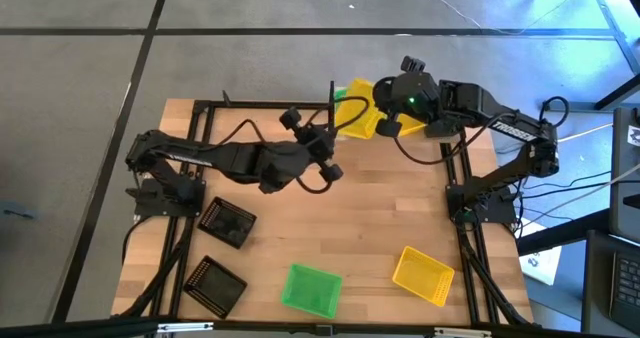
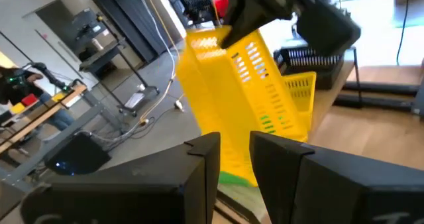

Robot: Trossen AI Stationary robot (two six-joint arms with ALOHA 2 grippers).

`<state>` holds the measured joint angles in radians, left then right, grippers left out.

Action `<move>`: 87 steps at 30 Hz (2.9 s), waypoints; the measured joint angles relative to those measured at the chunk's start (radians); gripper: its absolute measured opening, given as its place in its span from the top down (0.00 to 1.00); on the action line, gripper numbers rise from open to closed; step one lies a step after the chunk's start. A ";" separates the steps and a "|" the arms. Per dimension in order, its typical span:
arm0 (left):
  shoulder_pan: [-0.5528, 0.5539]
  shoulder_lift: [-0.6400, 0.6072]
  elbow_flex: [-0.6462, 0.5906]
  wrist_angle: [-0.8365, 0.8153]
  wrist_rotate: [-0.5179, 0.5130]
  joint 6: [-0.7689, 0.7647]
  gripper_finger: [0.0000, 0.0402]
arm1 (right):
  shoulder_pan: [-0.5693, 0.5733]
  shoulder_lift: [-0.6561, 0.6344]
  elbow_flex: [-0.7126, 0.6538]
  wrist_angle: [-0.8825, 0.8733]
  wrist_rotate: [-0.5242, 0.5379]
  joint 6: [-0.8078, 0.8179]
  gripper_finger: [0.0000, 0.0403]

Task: Stack baskets on shelf by color
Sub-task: Stack the top yellow bin on the yellow bin on the shelf, then stack the top black bin on the black bin on the shelf

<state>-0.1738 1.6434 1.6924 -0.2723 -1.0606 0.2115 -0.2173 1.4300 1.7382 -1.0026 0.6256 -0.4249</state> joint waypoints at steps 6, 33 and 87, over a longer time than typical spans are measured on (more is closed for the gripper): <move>-0.022 -0.035 0.001 0.006 -0.022 0.000 0.81 | -0.113 -0.040 0.000 -0.039 -0.158 -0.124 1.00; -0.008 -0.057 0.000 -0.003 -0.012 -0.054 0.81 | -0.566 -0.044 0.040 -0.220 -0.613 -0.709 1.00; -0.008 -0.056 0.000 -0.004 0.008 -0.070 0.81 | -0.572 0.061 0.040 -0.239 -0.523 -0.676 0.83</move>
<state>-0.1822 1.5875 1.6924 -0.2764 -1.0531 0.1417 -0.7895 1.4906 1.7779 -1.2415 0.1022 -1.1013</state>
